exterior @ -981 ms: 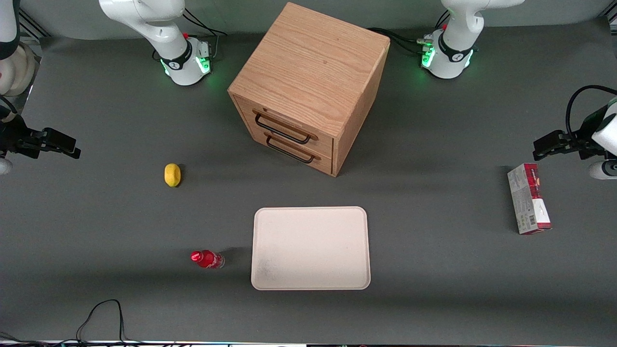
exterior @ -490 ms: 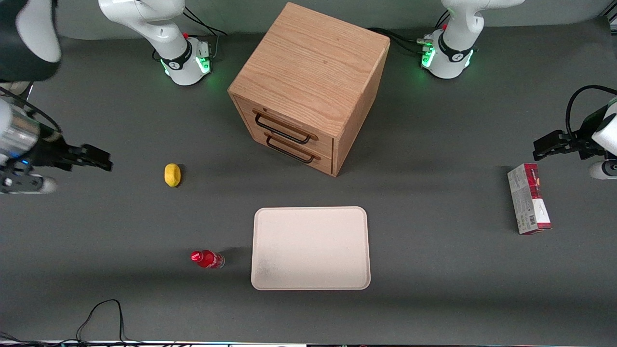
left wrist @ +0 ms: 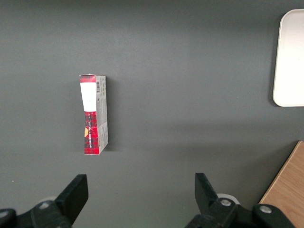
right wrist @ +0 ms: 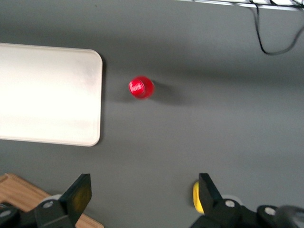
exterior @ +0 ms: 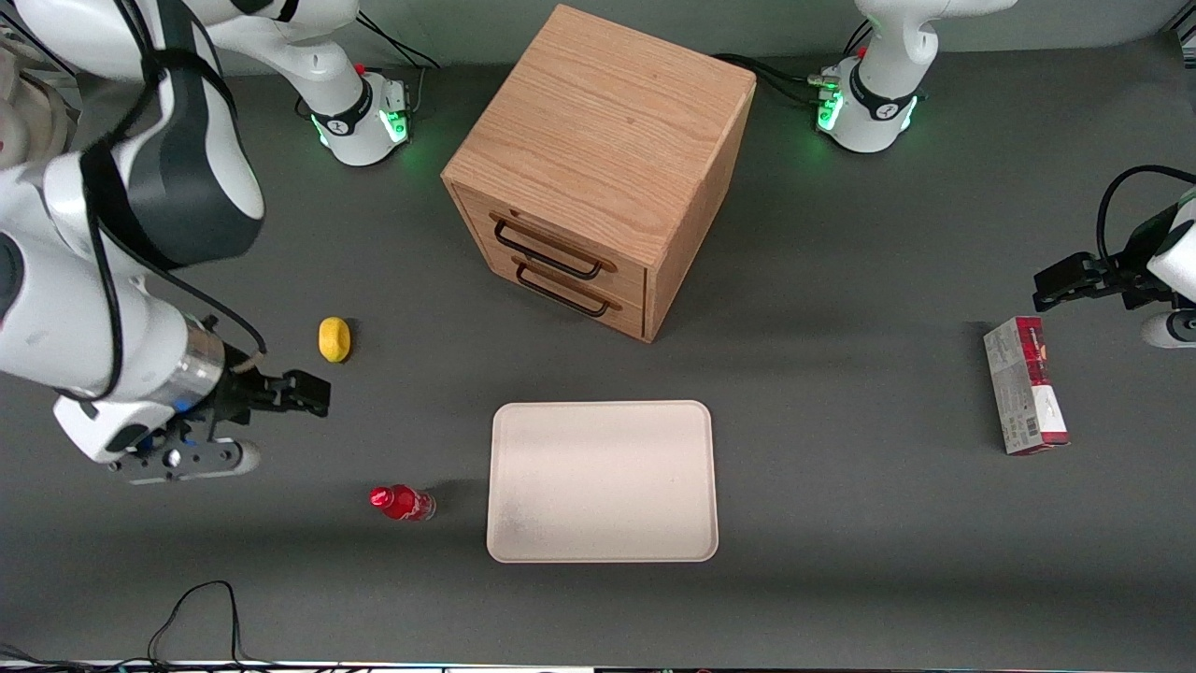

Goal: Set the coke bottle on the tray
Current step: 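Move the right gripper down toward the red Coca-Cola bottle, then close the right gripper around the bottle's cap end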

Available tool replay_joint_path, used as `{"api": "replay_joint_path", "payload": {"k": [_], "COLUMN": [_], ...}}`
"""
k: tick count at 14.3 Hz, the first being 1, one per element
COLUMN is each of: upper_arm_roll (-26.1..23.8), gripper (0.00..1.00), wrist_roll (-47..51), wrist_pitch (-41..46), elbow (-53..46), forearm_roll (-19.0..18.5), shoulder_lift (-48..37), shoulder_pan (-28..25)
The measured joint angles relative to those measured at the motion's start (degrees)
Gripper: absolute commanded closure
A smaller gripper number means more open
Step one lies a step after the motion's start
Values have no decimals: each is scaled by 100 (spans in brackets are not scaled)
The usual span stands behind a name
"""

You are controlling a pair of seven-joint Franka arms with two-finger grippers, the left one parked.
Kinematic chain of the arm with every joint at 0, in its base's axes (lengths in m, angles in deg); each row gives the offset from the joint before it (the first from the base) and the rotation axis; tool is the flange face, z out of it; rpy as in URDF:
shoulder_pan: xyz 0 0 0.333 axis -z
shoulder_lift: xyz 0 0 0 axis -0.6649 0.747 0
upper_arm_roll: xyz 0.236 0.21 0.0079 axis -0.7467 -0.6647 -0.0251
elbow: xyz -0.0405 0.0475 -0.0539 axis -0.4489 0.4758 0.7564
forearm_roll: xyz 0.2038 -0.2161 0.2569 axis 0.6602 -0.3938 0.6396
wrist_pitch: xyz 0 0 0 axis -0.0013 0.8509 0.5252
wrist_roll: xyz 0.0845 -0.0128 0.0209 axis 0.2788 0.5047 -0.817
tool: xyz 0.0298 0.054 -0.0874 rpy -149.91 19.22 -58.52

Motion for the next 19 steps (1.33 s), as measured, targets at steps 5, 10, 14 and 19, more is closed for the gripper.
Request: {"api": "replay_joint_path", "payload": {"k": [5, 10, 14, 19], "upper_arm_roll": [-49, -31, -21, -16], "gripper": [0, 0, 0, 0], "wrist_roll": [291, 341, 344, 345], "wrist_pitch": [-245, -805, -1219, -1462], "elbow": [-526, -540, -533, -512], "forearm_roll": [-2, -5, -6, -6], "shoulder_lift": [625, 968, 1518, 1894], "shoulder_pan": [-64, -75, -69, -50]}}
